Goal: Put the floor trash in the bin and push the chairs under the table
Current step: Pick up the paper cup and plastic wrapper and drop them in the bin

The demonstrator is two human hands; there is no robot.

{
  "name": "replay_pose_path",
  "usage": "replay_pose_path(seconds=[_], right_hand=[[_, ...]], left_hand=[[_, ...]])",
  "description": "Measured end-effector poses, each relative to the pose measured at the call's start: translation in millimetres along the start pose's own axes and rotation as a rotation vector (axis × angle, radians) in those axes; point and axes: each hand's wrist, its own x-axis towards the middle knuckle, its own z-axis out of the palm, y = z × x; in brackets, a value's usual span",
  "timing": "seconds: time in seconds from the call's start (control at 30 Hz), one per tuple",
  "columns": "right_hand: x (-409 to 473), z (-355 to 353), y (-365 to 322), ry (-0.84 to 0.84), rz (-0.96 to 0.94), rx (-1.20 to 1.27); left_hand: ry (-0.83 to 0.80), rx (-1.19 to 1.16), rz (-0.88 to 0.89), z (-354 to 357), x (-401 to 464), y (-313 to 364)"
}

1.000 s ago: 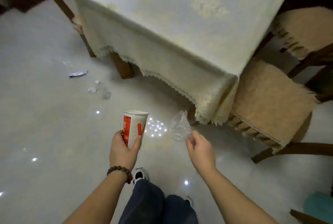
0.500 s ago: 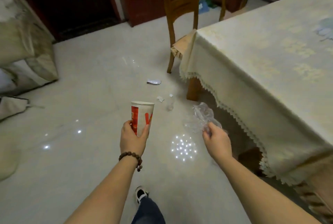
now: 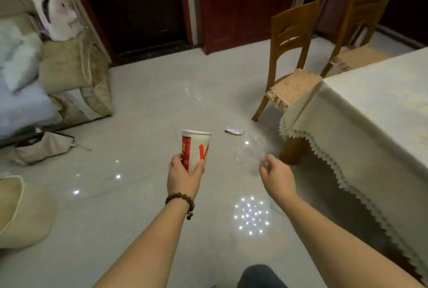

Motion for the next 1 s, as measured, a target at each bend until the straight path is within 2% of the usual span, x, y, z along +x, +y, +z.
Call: replay_pose_path(seconds=[0.2, 0.37, 0.53, 0.73, 1.0], right_hand=[[88, 40, -37, 0.01, -0.011, -0.011], [201, 77, -58, 0.025, 0.012, 0.018], [339, 92, -92, 0.027, 0.072, 0.04], [488, 80, -139, 0.083, 0.052, 0.028], [664, 100, -171, 0.169, 0.058, 0.029]], left_hand=[[0.005, -0.001, 0.009, 4, 100, 11], [-0.007, 0.025, 0.043, 33, 218, 32], [-0.046, 0.069, 0.073, 63, 358, 85], [-0.109, 0.047, 0.129, 92, 501, 161], [-0.158, 0.017, 0.18, 156, 681, 218]])
